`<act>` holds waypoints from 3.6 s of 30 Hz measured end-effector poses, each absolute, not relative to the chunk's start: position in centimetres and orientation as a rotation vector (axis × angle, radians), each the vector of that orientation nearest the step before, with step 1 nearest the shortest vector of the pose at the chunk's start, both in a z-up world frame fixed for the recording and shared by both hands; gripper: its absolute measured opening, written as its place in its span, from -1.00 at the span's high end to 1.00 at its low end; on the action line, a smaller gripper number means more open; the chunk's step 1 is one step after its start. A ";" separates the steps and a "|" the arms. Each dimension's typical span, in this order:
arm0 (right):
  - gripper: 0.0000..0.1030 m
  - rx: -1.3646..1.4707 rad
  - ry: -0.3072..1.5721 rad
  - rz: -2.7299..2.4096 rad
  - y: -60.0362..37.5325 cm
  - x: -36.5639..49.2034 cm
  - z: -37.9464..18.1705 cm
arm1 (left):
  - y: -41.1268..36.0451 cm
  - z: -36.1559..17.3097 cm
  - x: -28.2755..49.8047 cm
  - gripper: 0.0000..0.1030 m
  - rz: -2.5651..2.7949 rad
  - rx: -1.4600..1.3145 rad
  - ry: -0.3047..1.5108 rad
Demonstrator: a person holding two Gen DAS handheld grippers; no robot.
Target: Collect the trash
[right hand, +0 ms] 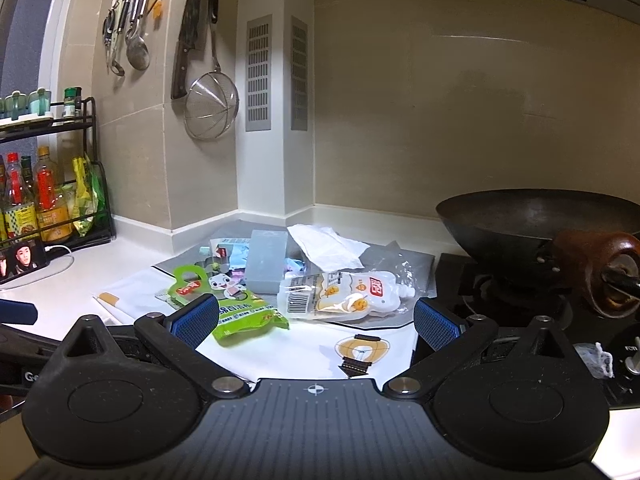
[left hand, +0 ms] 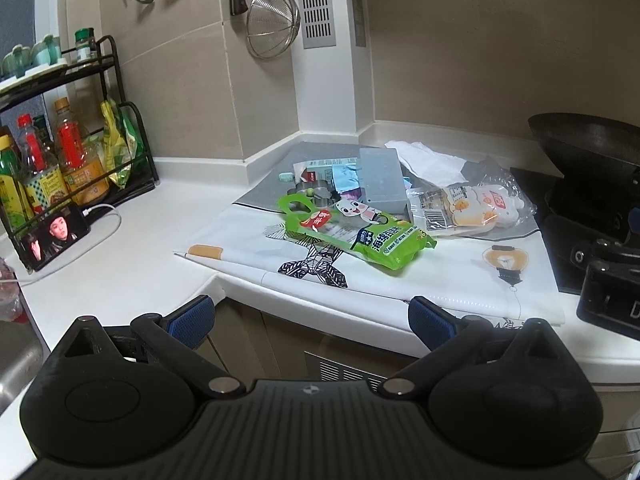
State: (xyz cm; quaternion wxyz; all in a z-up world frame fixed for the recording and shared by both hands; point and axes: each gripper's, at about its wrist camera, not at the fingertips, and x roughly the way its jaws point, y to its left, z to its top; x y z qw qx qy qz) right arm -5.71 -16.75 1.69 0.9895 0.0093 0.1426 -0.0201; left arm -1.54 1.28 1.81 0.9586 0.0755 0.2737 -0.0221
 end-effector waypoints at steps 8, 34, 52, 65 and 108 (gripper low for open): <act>-1.00 0.011 0.292 -0.042 -17.0 -5.7 1.8 | 1.0 2.1 -1.3 -1.00 -0.050 0.142 0.552; -1.00 0.032 0.296 -0.053 -17.5 -4.4 1.6 | 0.7 1.6 0.6 -1.00 -0.052 0.153 0.579; -1.00 0.045 0.320 -0.057 -18.3 -3.7 0.6 | -0.2 1.0 1.0 -1.00 -0.068 0.170 0.591; -1.00 0.077 0.415 -0.081 -18.7 2.0 -1.4 | 4.6 1.2 6.1 -1.00 -0.026 0.102 0.625; 0.70 0.386 0.268 -0.127 -21.7 10.8 -3.0 | 7.3 0.5 17.4 0.90 -0.217 -0.336 0.622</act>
